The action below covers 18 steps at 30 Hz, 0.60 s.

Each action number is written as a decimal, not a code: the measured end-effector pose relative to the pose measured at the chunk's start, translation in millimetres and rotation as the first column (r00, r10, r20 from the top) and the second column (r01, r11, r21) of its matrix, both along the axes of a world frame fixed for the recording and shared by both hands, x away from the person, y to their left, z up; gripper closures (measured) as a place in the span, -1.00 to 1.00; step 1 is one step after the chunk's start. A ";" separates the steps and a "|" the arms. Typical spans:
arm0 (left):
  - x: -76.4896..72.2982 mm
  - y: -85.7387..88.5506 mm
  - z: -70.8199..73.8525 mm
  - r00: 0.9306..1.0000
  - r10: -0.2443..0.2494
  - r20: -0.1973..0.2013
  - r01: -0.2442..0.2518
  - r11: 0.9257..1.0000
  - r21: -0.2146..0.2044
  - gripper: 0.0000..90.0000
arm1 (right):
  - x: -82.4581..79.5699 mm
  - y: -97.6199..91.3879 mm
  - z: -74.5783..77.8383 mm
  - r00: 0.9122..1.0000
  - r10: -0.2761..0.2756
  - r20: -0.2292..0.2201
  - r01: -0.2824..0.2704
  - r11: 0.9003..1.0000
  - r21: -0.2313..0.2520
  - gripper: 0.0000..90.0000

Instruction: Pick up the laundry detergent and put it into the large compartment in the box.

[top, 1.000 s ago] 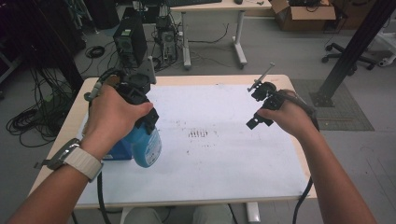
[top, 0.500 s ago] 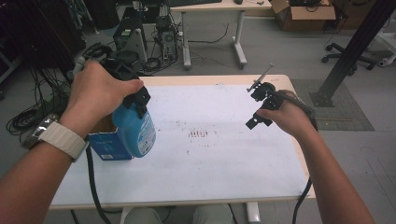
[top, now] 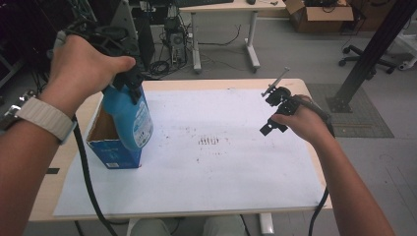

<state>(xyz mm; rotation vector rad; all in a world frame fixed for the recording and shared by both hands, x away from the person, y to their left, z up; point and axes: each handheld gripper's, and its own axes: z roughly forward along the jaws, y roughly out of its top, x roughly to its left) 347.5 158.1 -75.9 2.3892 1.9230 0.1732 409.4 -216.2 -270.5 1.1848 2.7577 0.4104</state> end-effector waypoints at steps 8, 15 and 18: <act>11.7 13.4 12.3 0.998 0.053 0.019 -0.053 0.999 0.005 -0.17 | 2.6 -4.7 -1.1 1.000 -0.006 0.000 0.006 1.000 -0.002 -0.76; 20.4 27.1 20.9 0.996 0.084 0.044 -0.084 0.996 0.009 -0.17 | 6.0 -9.4 -3.9 1.000 -0.012 -0.004 0.012 1.000 -0.009 -0.76; 24.6 34.1 23.9 0.993 0.104 0.056 -0.105 0.994 0.018 -0.17 | 7.6 -10.9 -5.2 1.000 -0.020 -0.008 0.020 1.000 -0.008 -0.76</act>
